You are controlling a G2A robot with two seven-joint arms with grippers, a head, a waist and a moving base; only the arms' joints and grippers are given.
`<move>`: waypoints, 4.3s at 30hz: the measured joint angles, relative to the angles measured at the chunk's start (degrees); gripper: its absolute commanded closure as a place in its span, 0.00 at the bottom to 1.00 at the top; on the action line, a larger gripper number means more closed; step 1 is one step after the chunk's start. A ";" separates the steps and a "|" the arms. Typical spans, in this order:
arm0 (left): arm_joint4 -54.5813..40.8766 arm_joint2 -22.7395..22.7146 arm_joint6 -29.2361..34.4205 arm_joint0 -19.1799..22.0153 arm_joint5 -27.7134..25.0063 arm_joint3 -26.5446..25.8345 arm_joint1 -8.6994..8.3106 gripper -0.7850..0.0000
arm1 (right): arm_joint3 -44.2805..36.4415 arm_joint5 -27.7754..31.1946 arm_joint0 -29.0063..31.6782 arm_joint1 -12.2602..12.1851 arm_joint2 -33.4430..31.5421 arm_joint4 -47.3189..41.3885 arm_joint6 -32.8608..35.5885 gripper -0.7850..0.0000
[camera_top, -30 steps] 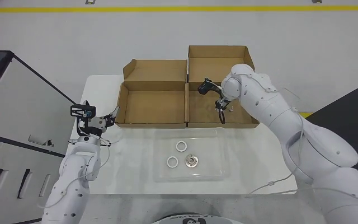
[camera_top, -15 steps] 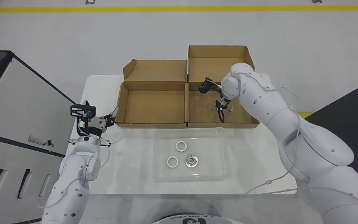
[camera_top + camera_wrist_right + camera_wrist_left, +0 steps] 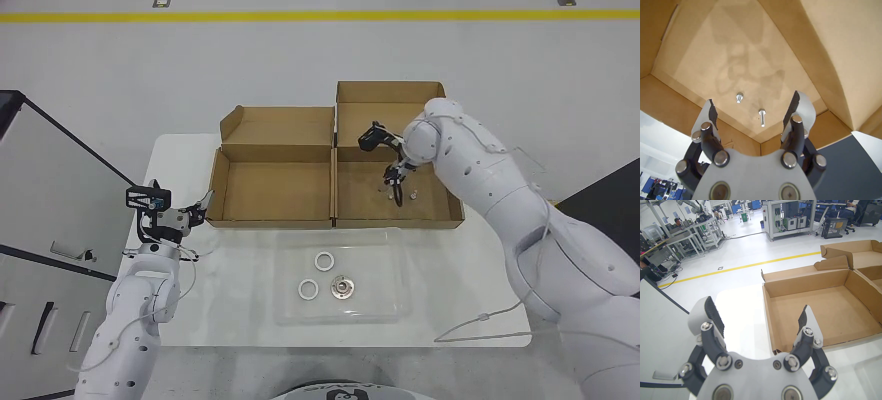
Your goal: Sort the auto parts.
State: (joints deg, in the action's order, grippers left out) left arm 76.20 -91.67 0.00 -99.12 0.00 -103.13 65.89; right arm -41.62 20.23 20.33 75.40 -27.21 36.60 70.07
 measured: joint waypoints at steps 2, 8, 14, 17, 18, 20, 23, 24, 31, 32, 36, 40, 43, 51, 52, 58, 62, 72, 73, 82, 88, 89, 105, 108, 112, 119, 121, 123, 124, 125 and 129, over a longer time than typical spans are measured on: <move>0.00 0.00 0.00 0.00 0.00 0.00 0.00 0.00 | -1.60 0.16 0.12 -0.89 -1.82 -1.40 0.04 0.00; 0.00 0.00 0.00 0.00 0.00 0.00 0.00 0.00 | -8.91 1.04 1.84 -4.54 -8.76 -5.70 0.90 0.00; 0.00 0.00 0.00 0.00 0.00 0.00 0.00 0.00 | -21.80 1.43 7.11 -9.40 -18.62 -10.40 4.05 0.00; 0.00 0.00 0.00 0.00 0.00 0.00 0.00 0.00 | -29.33 1.20 11.39 -11.99 -24.97 -13.28 5.72 0.00; 0.00 0.00 0.00 0.00 0.00 0.00 0.00 0.00 | -31.52 1.19 12.78 -12.71 -26.96 -14.28 6.26 0.00; 0.00 0.00 0.00 0.00 0.00 0.00 0.00 0.00 | -36.40 1.29 16.17 -14.27 -31.72 -17.03 7.42 0.00; 0.00 0.00 0.00 0.00 0.00 0.00 0.00 0.00 | -41.91 1.57 20.99 -16.13 -38.37 -22.09 9.08 0.00; 0.00 0.00 0.00 0.00 0.00 0.00 0.00 0.00 | -43.12 1.58 22.36 -16.60 -40.30 -23.82 9.50 0.00; 0.00 0.00 0.00 0.00 0.00 0.00 0.00 0.00 | -48.14 1.78 31.95 -19.42 -52.96 -39.40 12.27 0.00; 0.00 0.00 0.00 0.00 0.00 0.00 0.00 0.00 | -48.90 1.60 33.12 -19.75 -54.08 -41.49 12.43 0.00; 0.00 0.00 0.00 0.00 0.00 0.00 0.00 0.00 | -52.30 1.04 38.33 -21.41 -58.77 -48.97 12.95 0.00; 0.00 0.00 0.00 0.00 0.00 0.00 0.00 0.00 | -54.93 1.30 43.87 -23.08 -63.61 -56.47 12.70 0.00; 0.00 0.00 0.00 0.00 0.00 0.00 0.00 0.00 | -55.91 1.84 47.03 -23.97 -66.15 -59.91 12.16 0.00; 0.00 0.00 0.00 0.00 0.00 0.00 0.00 0.00 | -55.56 3.16 53.30 -26.05 -71.19 -66.98 10.84 0.00; 0.00 0.00 0.00 0.00 0.00 0.00 0.00 0.00 | -55.12 3.27 53.79 -26.29 -71.54 -68.01 10.73 0.00; 0.00 0.00 0.00 0.00 0.00 0.00 0.00 0.00 | -54.20 3.68 54.31 -26.63 -71.76 -70.52 10.32 0.00; 0.00 0.00 0.00 0.00 0.00 0.00 0.00 0.00 | -54.21 3.67 54.31 -26.63 -71.75 -70.49 10.33 0.00; 0.00 0.00 0.00 0.00 0.00 0.00 0.00 0.00 | -54.21 3.67 54.31 -26.63 -71.75 -70.48 10.34 0.00; 0.00 0.00 0.00 0.00 0.00 0.00 0.00 0.00 | -54.21 3.67 54.31 -26.63 -71.75 -70.48 10.34 0.00; 0.02 -0.14 0.24 0.18 -0.01 -0.30 0.00 0.00 | -54.21 3.67 54.31 -26.63 -71.75 -70.48 10.33 0.00; 3.57 -2.78 7.51 0.33 -4.96 -6.75 -0.61 0.00 | -54.21 3.67 54.31 -26.63 -71.75 -70.49 10.33 0.00; 4.47 -3.25 9.03 0.10 -6.30 -8.14 -0.76 0.00 | -54.21 3.67 54.31 -26.63 -71.75 -70.49 10.33 0.00; 10.26 -2.92 32.90 -0.78 -32.01 -31.03 -2.65 0.00 | -54.21 3.67 54.31 -26.63 -71.75 -70.49 10.33 0.00; 13.00 -0.58 33.52 0.18 -36.08 -31.58 -2.95 0.00 | -54.21 3.67 54.31 -26.63 -71.75 -70.49 10.33 0.00; 17.90 3.85 34.43 1.73 -39.65 -31.51 -3.21 0.00 | -54.21 3.67 54.31 -26.63 -71.75 -70.49 10.33 0.00; 26.36 12.88 39.21 3.52 -42.55 -31.51 -3.29 0.00 | -54.21 3.67 54.31 -26.63 -71.75 -70.49 10.33 0.00; 28.09 14.91 40.54 3.96 -43.21 -31.51 -3.27 0.00 | -54.21 3.67 54.31 -26.63 -71.75 -70.49 10.33 0.00; 29.70 17.15 42.00 4.39 -43.52 -31.51 -3.20 0.00 | -54.21 3.67 54.31 -26.63 -71.75 -70.49 10.33 0.00; 30.28 18.05 42.67 4.56 -43.65 -31.51 -3.17 0.00 | -54.21 3.67 54.31 -26.63 -71.75 -70.49 10.33 0.00; 30.99 19.16 43.45 4.87 -43.87 -31.51 -3.12 0.00 | -54.21 3.67 54.31 -26.63 -71.75 -70.49 10.33 0.00; 32.53 22.00 45.75 6.06 -44.32 -31.51 -2.93 0.00 | -54.21 3.67 54.31 -26.63 -71.75 -70.49 10.33 0.00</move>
State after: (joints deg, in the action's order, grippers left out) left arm 108.73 -69.67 45.75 -93.07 -44.32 -134.64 62.96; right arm -95.84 23.90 74.64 48.77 -98.96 -33.89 80.40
